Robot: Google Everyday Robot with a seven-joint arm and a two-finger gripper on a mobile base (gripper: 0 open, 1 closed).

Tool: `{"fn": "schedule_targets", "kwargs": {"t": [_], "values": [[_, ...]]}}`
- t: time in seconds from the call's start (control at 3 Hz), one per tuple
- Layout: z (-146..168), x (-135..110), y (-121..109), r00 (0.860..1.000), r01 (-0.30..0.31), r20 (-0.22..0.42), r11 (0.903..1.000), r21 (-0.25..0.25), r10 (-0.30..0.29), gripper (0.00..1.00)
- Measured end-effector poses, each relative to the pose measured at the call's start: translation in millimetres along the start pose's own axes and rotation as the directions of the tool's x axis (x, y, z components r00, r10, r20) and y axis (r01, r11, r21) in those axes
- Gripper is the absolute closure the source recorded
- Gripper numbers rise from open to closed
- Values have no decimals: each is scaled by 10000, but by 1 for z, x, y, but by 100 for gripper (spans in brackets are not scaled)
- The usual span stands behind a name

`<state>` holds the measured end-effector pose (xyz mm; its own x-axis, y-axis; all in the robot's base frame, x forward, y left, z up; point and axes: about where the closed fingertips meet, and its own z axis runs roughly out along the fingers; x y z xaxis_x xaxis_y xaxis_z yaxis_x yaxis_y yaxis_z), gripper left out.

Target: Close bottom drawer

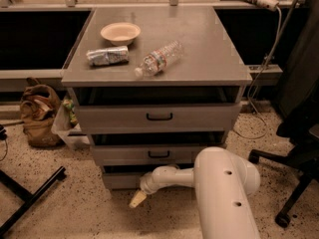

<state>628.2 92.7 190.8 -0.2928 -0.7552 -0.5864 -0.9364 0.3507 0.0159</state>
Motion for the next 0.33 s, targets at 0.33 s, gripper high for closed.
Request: {"fn": "schedule_targets", "kwargs": {"t": [0.33], "values": [[0,0,0,10000,0,0,10000,0,0,0]]}}
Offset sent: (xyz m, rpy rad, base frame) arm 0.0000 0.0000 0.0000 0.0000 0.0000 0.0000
